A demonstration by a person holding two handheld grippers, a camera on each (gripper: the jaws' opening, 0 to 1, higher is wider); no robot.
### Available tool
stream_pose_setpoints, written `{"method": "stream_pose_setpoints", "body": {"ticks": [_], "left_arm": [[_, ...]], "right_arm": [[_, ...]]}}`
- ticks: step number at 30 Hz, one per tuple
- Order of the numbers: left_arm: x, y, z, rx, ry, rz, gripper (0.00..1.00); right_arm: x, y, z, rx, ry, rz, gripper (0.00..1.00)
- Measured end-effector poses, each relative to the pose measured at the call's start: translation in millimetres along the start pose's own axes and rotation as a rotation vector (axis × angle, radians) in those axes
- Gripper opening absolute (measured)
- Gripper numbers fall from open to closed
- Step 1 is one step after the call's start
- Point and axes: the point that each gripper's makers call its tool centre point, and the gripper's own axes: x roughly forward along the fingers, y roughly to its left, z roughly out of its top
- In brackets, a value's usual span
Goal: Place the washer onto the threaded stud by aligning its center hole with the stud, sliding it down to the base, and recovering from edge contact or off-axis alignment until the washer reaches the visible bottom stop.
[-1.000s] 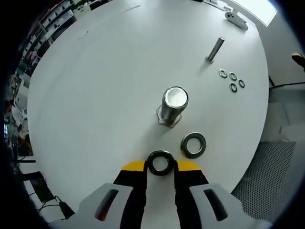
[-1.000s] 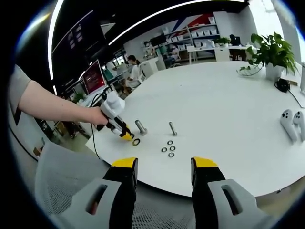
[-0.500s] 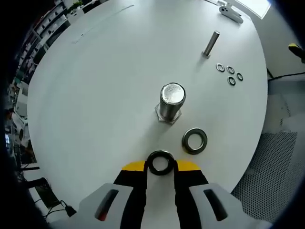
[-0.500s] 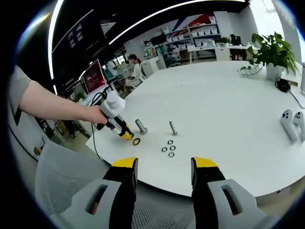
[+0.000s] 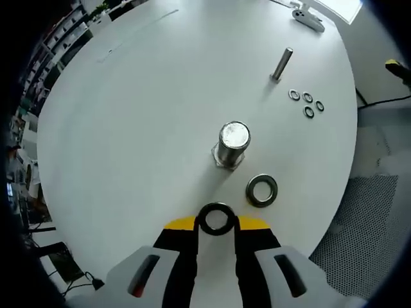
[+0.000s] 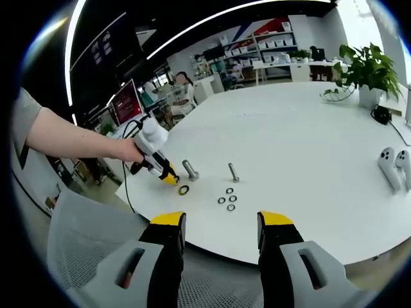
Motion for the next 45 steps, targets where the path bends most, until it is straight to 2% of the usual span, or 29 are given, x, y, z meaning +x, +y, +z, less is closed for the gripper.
{"method": "stream_pose_setpoints", "body": {"ticks": [12, 16, 30, 37, 45], "left_arm": [[-21, -0.2, 14.2, -0.001, -0.045, -0.001, 0.19], [-31, 0.4, 22.4, -0.045, -0.082, -0.014, 0.19], [-58, -9.6, 46.2, 0.008, -0.116, -0.013, 0.19], [-59, -12.9, 61.5, 0.028, -0.131, -0.01, 0.19], [-50, -15.8, 69.7, 0.055, -0.119, -0.021, 0.19]], "right_arm": [[0, 2, -0.3, 0.0, 0.0, 0.01, 0.47], [0, 2, 0.8, 0.005, -0.006, 0.011, 0.47], [-1, 4, 3.0, 0.008, -0.021, 0.019, 0.47], [-1, 4, 3.7, 0.012, -0.026, 0.018, 0.47], [-1, 5, 2.9, 0.01, -0.023, 0.015, 0.47]]}}
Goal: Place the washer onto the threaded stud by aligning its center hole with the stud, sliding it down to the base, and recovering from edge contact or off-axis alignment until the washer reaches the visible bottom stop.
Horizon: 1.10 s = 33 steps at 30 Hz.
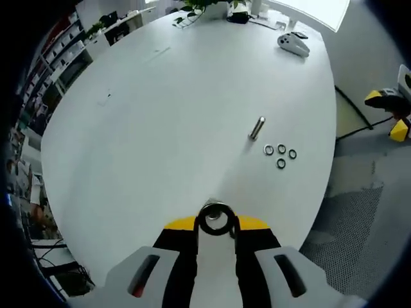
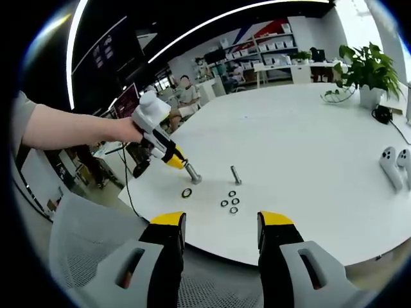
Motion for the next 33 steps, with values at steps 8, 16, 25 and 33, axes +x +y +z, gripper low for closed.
{"method": "stream_pose_setpoints", "body": {"ticks": [8, 16, 25, 33], "left_arm": [[9, 1.1, -3.6, 0.046, 0.04, 0.004, 0.19], [14, 1.2, -0.3, 0.055, 0.045, -0.009, 0.19], [31, -0.4, -5.0, 0.086, 0.081, -0.007, 0.19], [43, 0.8, -9.3, 0.09, 0.108, -0.015, 0.19]], "right_arm": [[0, -1, -0.1, 0.002, 0.0, -0.002, 0.47], [0, -1, -0.4, 0.004, 0.003, -0.004, 0.46], [0, -3, -1.4, 0.003, 0.009, -0.008, 0.46], [0, -4, -0.8, 0.008, 0.006, -0.014, 0.46]]}}
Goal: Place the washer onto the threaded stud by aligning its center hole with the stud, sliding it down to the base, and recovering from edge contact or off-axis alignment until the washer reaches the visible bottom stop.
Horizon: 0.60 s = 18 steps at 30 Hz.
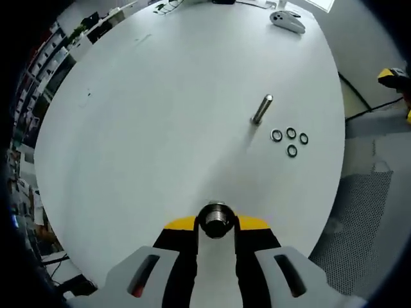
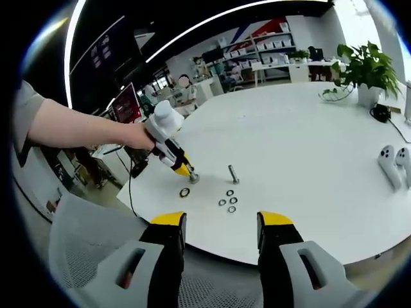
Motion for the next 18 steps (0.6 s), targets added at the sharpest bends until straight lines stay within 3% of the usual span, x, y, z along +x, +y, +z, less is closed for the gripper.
{"method": "stream_pose_setpoints", "body": {"ticks": [18], "left_arm": [[18, 0.3, -1.9, -0.022, 0.003, -0.007, 0.19]], "right_arm": [[0, -2, -0.1, 0.001, 0.004, -0.003, 0.45]]}}
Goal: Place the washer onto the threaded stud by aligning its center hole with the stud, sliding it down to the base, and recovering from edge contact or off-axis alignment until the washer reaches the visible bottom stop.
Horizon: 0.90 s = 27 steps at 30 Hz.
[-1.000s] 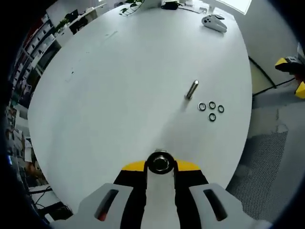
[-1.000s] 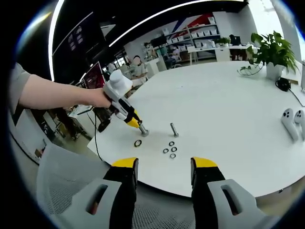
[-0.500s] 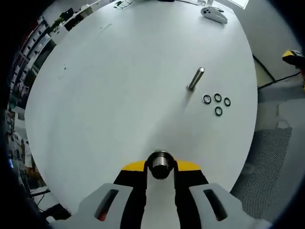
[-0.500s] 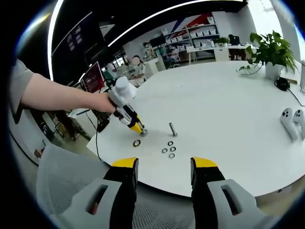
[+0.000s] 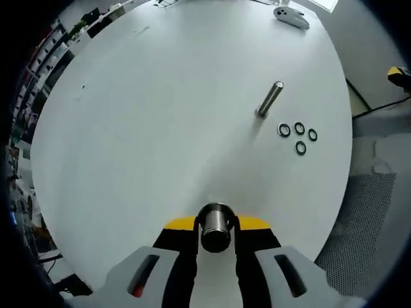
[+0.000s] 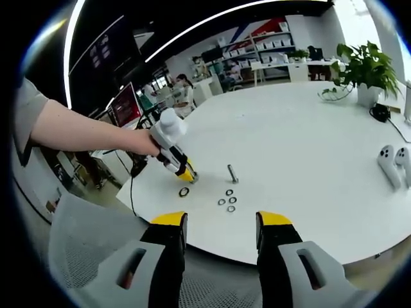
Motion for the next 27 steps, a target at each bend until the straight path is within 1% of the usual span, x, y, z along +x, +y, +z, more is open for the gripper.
{"method": "stream_pose_setpoints", "body": {"ticks": [9, 14, 18, 20, 22, 26, 27], "left_arm": [[1.9, 1.8, 0.3, -0.002, -0.003, 0.012, 0.2], [3.8, 1.3, 2.0, -0.016, -0.021, 0.009, 0.22], [5.4, 0.9, 0.7, -0.024, -0.026, 0.024, 0.28], [4.6, 0.8, 0.7, -0.03, -0.031, 0.031, 0.29], [3.0, 1.2, 2.0, -0.055, -0.046, 0.039, 0.32], [-2.4, 2.6, 1.2, -0.086, -0.062, 0.057, 0.4], [-3.4, 3.8, -0.3, -0.093, -0.064, 0.06, 0.4]], "right_arm": [[-0.4, -0.6, 1.1, 0.003, -0.008, -0.001, 0.45], [-1.2, -1.2, 1.9, 0.008, -0.016, -0.002, 0.45], [-1.6, -1.2, 2.3, 0.009, -0.019, -0.003, 0.45], [-1.5, -0.8, 2.4, 0.008, -0.02, -0.001, 0.45], [-1.5, -0.3, 2.6, 0.007, -0.021, 0.0, 0.45], [-1.4, 0.5, 2.6, 0.003, -0.021, 0.003, 0.45], [-1.5, 0.5, 2.7, 0.003, -0.021, 0.003, 0.45]]}}
